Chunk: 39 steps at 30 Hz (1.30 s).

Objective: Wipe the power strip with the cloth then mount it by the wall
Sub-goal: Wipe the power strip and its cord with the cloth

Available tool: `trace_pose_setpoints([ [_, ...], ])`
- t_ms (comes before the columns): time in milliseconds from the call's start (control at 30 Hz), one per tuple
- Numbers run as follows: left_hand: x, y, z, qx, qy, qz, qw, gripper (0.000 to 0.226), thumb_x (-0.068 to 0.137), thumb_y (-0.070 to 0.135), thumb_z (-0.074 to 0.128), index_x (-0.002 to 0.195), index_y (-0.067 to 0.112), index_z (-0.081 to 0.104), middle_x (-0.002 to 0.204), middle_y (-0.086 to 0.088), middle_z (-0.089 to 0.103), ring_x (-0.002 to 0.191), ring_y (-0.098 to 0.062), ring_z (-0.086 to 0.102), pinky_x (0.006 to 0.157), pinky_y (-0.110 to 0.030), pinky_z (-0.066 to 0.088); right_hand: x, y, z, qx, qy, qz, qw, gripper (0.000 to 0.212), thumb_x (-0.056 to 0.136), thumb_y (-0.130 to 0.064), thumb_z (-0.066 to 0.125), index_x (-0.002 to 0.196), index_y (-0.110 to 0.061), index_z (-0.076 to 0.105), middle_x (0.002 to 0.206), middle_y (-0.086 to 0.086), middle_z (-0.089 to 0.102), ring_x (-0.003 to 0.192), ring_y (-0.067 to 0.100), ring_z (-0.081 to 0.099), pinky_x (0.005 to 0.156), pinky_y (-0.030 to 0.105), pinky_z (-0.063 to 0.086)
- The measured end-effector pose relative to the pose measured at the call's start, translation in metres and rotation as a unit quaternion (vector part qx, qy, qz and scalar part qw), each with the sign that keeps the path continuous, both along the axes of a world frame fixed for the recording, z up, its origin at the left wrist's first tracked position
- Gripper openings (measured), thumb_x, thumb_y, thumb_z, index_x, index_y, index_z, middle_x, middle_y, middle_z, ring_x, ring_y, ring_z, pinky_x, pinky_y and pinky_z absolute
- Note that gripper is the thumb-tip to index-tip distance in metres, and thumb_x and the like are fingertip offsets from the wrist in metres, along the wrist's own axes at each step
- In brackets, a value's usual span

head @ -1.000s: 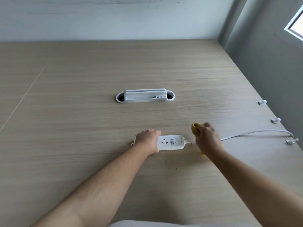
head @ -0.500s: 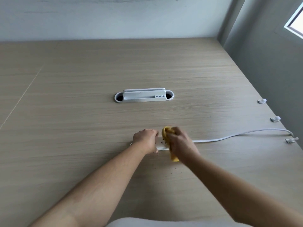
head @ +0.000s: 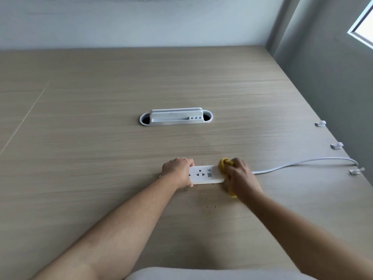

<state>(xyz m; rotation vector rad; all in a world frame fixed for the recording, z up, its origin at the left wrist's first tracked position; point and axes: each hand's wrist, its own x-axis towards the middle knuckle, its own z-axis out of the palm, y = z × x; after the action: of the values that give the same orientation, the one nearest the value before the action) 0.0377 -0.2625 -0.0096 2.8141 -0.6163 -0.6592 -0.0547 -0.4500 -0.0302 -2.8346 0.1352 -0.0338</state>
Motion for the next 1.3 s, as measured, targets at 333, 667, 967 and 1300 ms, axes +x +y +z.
trace_pose_setpoints([
  [333, 0.001, 0.0, -0.002, 0.008, -0.003, -0.01, 1.0, 0.051, 0.063, 0.037, 0.083, 0.104, 0.032, 0.053, 0.111, 0.009, 0.063, 0.101, -0.019, 0.058, 0.07, -0.029, 0.039, -0.006, 0.027, 0.002, 0.04, -0.022, 0.122, 0.991, 0.038, 0.076, 0.003, 0.059, 0.111, -0.013, 0.065, 0.105, 0.013, 0.059, 0.095, 0.033, 0.054, 0.077, 0.041, 0.053],
  [667, 0.002, 0.002, -0.005, 0.0, -0.009, -0.017, 1.0, 0.047, 0.063, 0.036, 0.082, 0.1, 0.031, 0.053, 0.106, 0.008, 0.064, 0.095, -0.018, 0.058, 0.069, -0.03, 0.039, 0.004, 0.024, 0.008, 0.039, 0.015, 0.132, 0.99, 0.036, 0.079, 0.0, 0.054, 0.108, -0.018, 0.066, 0.104, 0.008, 0.057, 0.098, 0.026, 0.051, 0.074, 0.04, 0.052],
  [967, -0.001, 0.009, -0.016, -0.058, -0.005, -0.024, 0.998, 0.053, 0.068, 0.031, 0.08, 0.114, 0.031, 0.054, 0.116, 0.008, 0.058, 0.108, -0.018, 0.055, 0.085, -0.033, 0.041, 0.03, 0.017, 0.023, 0.04, -0.038, -0.017, 0.998, 0.033, 0.08, -0.003, 0.053, 0.107, -0.019, 0.062, 0.108, 0.007, 0.059, 0.094, 0.029, 0.055, 0.063, 0.036, 0.05],
  [1300, 0.003, 0.077, -0.021, -0.139, 0.028, 0.097, 0.985, 0.052, 0.058, 0.019, 0.083, 0.105, 0.026, 0.062, 0.106, 0.007, 0.063, 0.101, -0.017, 0.056, 0.079, -0.028, 0.044, 0.03, 0.055, 0.0, 0.053, 0.019, -0.008, 0.998, 0.046, 0.081, 0.0, 0.046, 0.119, -0.024, 0.058, 0.113, 0.008, 0.054, 0.101, 0.03, 0.046, 0.081, 0.036, 0.041],
])
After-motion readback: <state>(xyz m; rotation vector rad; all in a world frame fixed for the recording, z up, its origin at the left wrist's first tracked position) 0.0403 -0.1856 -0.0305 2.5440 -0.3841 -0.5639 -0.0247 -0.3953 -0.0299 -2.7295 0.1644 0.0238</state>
